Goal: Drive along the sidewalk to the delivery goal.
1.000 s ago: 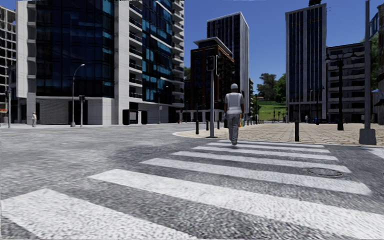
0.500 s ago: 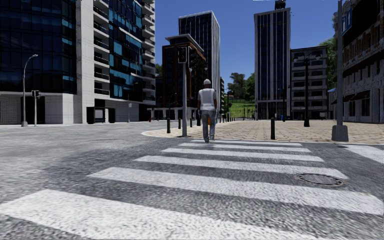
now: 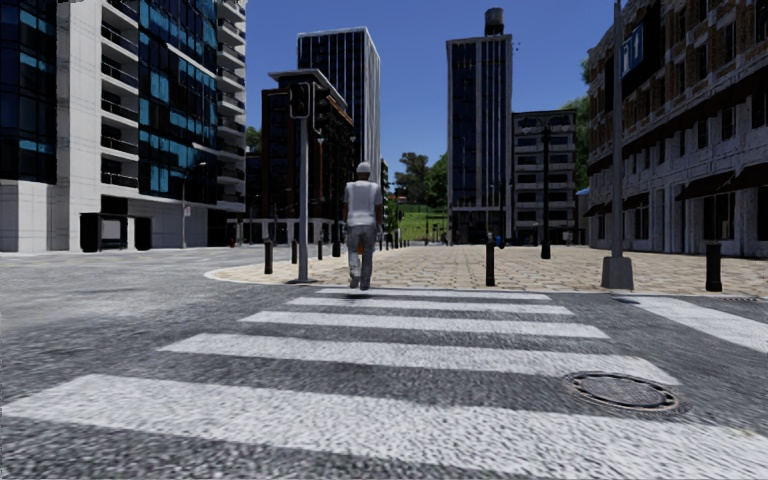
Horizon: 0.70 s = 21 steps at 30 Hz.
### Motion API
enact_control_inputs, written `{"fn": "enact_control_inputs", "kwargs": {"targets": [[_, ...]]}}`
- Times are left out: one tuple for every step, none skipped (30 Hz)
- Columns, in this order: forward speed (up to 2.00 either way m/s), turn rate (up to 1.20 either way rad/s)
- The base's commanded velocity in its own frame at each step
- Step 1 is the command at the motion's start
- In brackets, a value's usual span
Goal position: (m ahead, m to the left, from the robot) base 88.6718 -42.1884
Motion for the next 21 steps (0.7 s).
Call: {"fn": "enact_control_inputs", "kwargs": {"targets": [[1.28, -0.46], [1.28, -0.46], [1.28, -0.46], [1.3, -0.46], [1.94, -0.46], [1.95, -0.46], [1.96, -0.46], [1.96, -0.46], [1.96, -0.46], [1.97, -0.41], [1.97, -0.41], [1.97, -0.14], [1.97, 0.0], [1.97, 0.0], [1.97, 0.0], [1.97, 0.0], [1.97, 0.0], [1.97, 0.0], [1.97, 0.0], [1.97, 0.0], [1.97, 0.0]]}}
